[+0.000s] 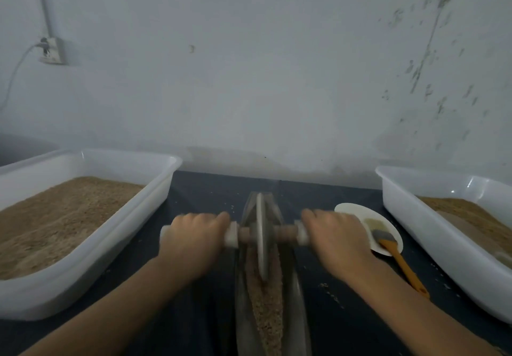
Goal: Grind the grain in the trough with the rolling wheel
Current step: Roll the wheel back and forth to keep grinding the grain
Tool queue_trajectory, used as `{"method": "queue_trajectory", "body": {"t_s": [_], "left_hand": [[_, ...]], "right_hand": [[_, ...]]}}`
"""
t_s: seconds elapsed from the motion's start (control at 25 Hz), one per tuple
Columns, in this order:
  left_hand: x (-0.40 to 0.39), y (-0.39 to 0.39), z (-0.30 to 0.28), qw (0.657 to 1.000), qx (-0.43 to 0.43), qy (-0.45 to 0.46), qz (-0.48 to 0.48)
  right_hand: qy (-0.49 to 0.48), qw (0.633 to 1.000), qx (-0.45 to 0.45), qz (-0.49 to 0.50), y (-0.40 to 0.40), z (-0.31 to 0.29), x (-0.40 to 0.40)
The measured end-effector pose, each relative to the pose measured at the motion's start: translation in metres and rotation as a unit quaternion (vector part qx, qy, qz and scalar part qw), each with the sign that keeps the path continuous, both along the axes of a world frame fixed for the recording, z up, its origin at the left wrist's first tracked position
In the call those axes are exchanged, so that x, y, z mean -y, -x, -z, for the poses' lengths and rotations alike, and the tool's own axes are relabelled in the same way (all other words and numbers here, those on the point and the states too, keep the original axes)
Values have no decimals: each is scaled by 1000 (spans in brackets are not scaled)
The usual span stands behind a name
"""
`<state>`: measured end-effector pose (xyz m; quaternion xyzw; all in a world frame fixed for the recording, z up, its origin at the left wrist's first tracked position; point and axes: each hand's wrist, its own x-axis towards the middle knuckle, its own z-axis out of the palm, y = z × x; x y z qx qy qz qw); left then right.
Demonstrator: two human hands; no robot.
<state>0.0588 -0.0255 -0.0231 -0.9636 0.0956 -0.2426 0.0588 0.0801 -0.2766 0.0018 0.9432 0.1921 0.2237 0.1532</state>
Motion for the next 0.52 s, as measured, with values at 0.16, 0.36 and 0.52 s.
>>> {"method": "queue_trajectory", "body": {"t_s": [0.16,0.36,0.52], "left_hand": [[1,-47,-14,999,-19,5,-35],[-2,29,0,995,-91,33,33],[-3,70,-8,988,-150,22,26]], "right_hand": [[-15,1000,7,0,-48,-17,-14],[-26,994,-88,-57,32,4,19],[-1,993,-93,-68,70,-10,28]]}}
